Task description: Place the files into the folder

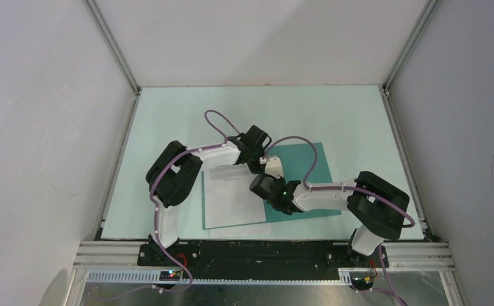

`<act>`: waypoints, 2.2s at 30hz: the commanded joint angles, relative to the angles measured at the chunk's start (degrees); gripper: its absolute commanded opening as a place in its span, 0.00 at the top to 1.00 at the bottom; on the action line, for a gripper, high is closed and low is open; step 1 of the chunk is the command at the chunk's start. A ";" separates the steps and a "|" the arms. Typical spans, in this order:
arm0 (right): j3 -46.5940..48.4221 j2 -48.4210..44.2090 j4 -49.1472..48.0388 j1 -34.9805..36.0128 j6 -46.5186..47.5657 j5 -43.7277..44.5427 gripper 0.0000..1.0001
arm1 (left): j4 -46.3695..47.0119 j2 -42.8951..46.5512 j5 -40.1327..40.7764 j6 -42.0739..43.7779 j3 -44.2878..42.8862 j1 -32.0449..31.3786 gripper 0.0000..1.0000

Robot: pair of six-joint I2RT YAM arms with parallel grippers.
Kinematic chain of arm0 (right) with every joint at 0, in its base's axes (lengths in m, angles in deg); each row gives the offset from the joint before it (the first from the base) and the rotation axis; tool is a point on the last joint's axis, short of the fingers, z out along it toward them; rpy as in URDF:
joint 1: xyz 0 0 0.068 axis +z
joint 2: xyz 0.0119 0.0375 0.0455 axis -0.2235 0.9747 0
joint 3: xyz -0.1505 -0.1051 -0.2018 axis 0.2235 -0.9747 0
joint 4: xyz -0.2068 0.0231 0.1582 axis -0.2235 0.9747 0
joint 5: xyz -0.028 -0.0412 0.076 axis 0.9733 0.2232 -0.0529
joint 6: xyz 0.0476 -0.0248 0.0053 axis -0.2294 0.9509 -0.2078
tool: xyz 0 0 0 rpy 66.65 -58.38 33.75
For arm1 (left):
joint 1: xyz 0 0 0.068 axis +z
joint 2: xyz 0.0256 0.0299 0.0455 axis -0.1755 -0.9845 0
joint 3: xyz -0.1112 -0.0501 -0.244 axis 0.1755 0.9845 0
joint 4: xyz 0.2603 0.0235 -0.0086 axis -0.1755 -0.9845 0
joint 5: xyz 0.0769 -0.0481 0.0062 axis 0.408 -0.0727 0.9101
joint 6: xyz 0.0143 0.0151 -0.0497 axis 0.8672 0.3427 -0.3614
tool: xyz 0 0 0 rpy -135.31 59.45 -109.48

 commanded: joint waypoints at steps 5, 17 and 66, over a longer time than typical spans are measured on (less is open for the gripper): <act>1.54 1.23 1.23 -0.25 -3.21 3.43 0.96 | -5.30 -3.67 0.94 1.07 3.36 0.82 1.00; -2.60 1.23 -0.85 -9.53 -7.54 -15.88 1.00 | -4.35 -3.50 1.75 3.67 6.43 1.12 1.00; 5.70 -7.04 4.38 -4.66 3.13 -5.65 0.77 | 0.42 -1.56 0.88 -8.40 11.72 -1.46 1.00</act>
